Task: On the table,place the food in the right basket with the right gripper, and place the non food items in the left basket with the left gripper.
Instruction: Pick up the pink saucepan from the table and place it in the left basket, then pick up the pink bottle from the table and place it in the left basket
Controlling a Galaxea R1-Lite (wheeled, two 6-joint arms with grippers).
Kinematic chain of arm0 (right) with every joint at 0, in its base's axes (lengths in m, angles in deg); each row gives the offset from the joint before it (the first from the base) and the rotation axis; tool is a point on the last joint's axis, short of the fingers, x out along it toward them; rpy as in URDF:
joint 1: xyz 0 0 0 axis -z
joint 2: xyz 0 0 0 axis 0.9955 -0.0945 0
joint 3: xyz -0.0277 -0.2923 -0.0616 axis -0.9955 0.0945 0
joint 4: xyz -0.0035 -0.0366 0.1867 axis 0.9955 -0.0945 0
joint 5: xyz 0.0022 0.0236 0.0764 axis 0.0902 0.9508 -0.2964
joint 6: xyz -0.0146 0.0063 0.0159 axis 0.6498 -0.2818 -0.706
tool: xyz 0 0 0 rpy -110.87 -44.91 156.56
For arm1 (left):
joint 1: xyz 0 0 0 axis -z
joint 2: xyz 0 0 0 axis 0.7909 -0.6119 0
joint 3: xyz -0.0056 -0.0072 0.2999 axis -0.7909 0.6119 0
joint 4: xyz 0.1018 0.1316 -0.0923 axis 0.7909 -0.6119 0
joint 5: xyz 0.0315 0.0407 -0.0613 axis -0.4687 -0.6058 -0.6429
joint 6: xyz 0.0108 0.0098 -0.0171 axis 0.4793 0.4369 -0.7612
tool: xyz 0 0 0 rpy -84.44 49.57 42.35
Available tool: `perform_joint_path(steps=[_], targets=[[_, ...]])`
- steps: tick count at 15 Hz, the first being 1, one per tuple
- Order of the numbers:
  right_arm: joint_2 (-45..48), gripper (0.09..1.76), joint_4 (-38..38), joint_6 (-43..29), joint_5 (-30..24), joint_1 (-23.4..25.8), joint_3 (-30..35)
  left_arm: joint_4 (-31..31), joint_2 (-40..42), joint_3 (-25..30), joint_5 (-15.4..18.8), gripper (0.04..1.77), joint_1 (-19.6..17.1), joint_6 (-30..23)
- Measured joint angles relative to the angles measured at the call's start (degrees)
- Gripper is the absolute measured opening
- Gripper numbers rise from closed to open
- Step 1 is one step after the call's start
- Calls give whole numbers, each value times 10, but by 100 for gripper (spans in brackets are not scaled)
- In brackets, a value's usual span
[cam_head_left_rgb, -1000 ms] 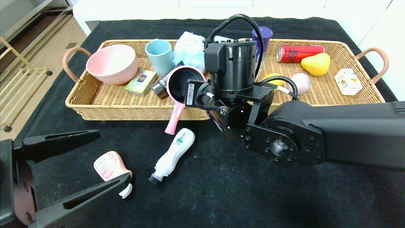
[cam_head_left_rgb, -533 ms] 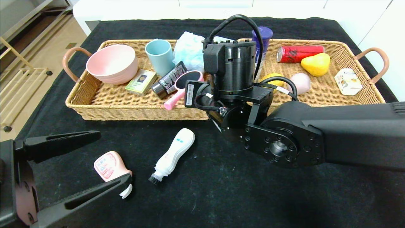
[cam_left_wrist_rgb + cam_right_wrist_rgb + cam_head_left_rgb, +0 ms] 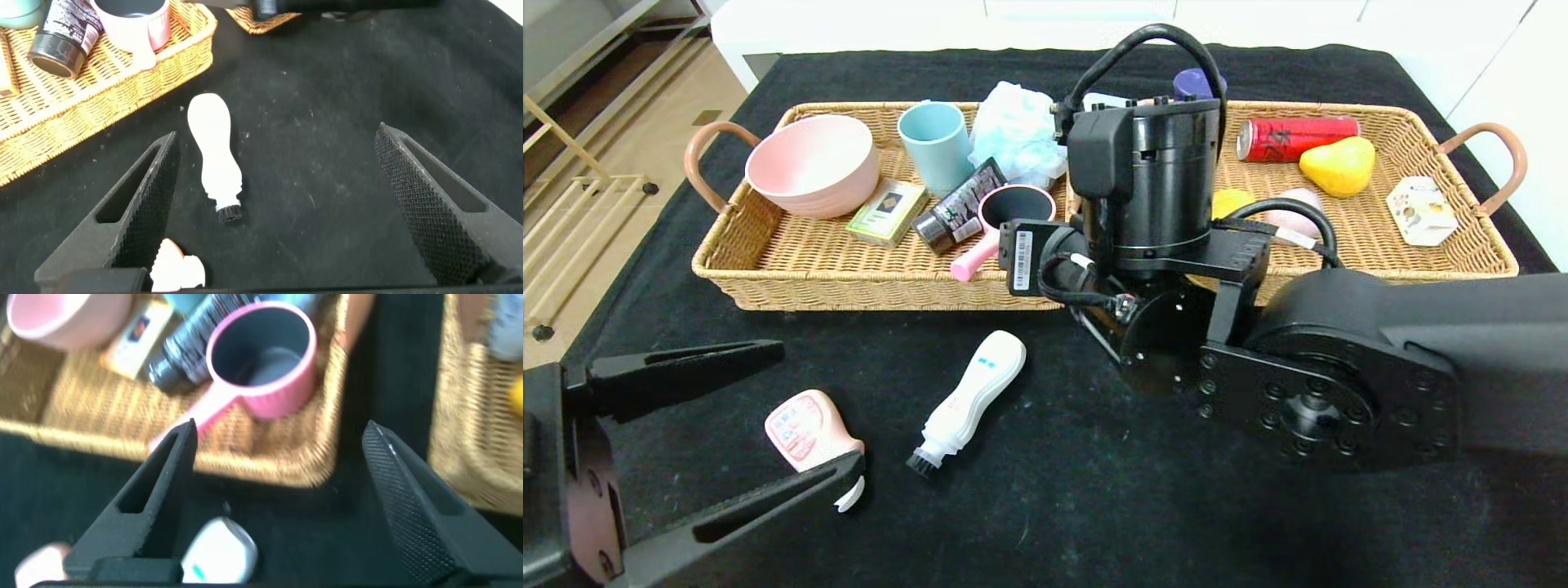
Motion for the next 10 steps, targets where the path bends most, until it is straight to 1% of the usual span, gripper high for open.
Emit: perform_joint_path(steps=[4, 6, 8, 9, 10], targets=[[85, 158, 1, 39, -20, -3, 138, -1, -4, -2, -6, 172, -1, -1], [136, 161, 0, 54, -51, -1, 217, 0, -10, -2, -7, 172, -1, -1], [190, 163, 2, 87, -73, 0, 306, 0, -16, 0, -8, 172, -1, -1], [217, 164, 9, 99, -95, -1, 345, 0, -19, 0, -9, 172, -2, -1], [247, 165, 16, 109, -128, 0, 384, 0, -21, 1, -12, 172, -2, -1]])
